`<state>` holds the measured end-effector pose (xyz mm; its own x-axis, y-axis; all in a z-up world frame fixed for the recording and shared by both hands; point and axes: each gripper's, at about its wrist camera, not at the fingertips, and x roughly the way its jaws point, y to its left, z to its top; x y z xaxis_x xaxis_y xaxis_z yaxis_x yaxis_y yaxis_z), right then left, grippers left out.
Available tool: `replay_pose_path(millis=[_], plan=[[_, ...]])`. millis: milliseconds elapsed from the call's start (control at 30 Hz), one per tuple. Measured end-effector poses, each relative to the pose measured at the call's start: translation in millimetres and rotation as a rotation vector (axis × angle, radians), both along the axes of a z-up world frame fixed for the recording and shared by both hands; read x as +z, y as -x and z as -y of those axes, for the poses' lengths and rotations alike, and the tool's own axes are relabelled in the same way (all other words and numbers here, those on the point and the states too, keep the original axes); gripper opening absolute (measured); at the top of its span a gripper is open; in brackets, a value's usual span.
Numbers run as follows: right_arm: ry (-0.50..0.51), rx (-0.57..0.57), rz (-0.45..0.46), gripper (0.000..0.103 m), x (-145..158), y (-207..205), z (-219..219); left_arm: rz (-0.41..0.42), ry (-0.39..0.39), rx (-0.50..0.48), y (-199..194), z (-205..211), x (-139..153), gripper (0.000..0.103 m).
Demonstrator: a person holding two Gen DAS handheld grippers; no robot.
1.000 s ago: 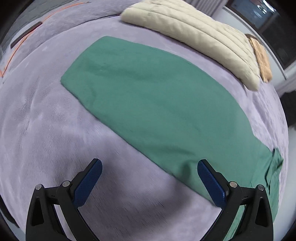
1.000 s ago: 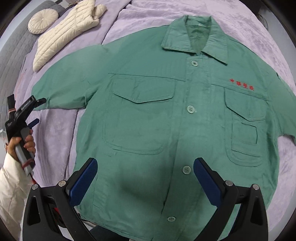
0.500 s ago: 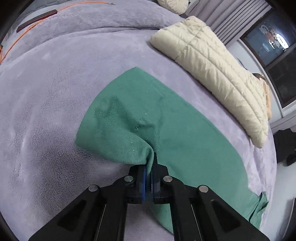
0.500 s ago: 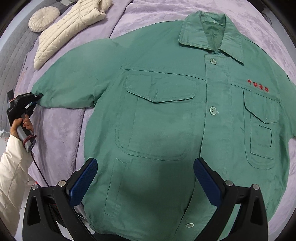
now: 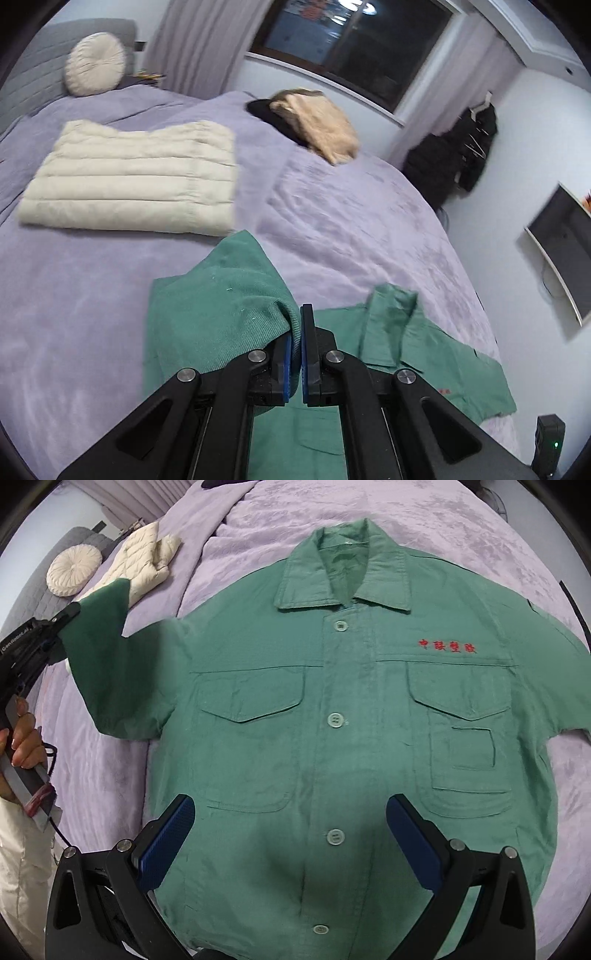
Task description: Fold small clothes
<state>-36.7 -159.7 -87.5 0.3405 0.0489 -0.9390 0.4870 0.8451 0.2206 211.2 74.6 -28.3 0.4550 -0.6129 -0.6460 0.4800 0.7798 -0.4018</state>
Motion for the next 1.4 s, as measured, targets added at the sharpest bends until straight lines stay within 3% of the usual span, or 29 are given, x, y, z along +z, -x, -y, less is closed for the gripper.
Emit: replay_pose_path(millis=[133,233,333,467,500,533,567,600,633,700,800,933,1033,1133,1267,1300,1333,1400], plan=[[-0.01,-0.085,0.001,0.103,-3.6,27.6,38.1,-0.034,-0.056,-0.177,40.8,104.3,-21.0,0.004],[-0.02,-0.145,-0.018,0.103,-14.7,49.0,66.1,-0.049,-0.15,-0.286,75.0,170.9,-54.5,0.004],[-0.025,-0.193,-0.044,0.103,-27.4,67.3,88.3,-0.058,-0.252,-0.352,103.8,209.8,-88.5,0.004],[-0.035,-0.243,-0.072,0.103,-41.7,83.3,107.8,-0.041,-0.381,-0.387,138.7,214.5,-123.7,0.004],[-0.037,-0.252,-0.077,0.103,-43.9,84.8,111.2,-0.045,-0.41,-0.39,140.3,216.4,-129.3,0.008],[-0.035,-0.258,-0.078,0.103,-44.0,86.3,112.7,-0.054,-0.435,-0.398,141.7,216.5,-133.3,0.024],[-0.031,-0.261,-0.078,0.103,-44.2,85.9,114.7,-0.063,-0.435,-0.409,143.1,215.8,-134.4,0.039],[-0.026,-0.263,-0.077,0.103,-44.3,84.7,116.3,-0.06,-0.428,-0.42,147.1,213.8,-132.9,0.071],[-0.019,-0.264,-0.073,0.103,-43.1,81.4,118.7,-0.033,-0.425,-0.42,151.5,211.1,-126.9,0.091],[0.001,-0.257,-0.066,0.103,-41.7,75.8,119.5,0.05,-0.437,-0.438,164.5,203.9,-106.8,0.092],[0.064,-0.214,-0.048,0.103,-34.1,52.8,115.3,0.094,-0.429,-0.427,167.9,179.9,-81.7,0.092],[0.19,-0.054,0.001,0.103,-23.9,2.9,88.6,0.066,-0.459,-0.257,142.2,114.0,-64.9,0.092],[0.285,0.11,0.031,0.103,-28.0,-44.4,53.7,0.045,-0.546,-0.109,121.4,63.0,-76.0,0.092],[0.419,0.255,0.005,0.103,-52.3,-86.5,21.3,-0.029,-0.652,-0.024,105.8,21.9,-104.8,0.092],[0.549,0.28,-0.016,0.103,-79.3,-124.1,13.3,-0.079,-0.715,0.034,91.3,-3.1,-134.7,0.092],[0.578,0.264,-0.021,0.099,-83.7,-133.0,16.8,-0.084,-0.703,0.045,86.9,-4.0,-138.1,0.092],[0.576,0.245,-0.02,0.071,-85.7,-138.6,23.9,-0.076,-0.699,0.058,82.5,-3.1,-141.5,0.092],[0.446,0.175,0.016,0.007,-78.7,-139.8,46.6,-0.064,-0.706,0.069,75.9,-0.7,-146.1,0.092]])
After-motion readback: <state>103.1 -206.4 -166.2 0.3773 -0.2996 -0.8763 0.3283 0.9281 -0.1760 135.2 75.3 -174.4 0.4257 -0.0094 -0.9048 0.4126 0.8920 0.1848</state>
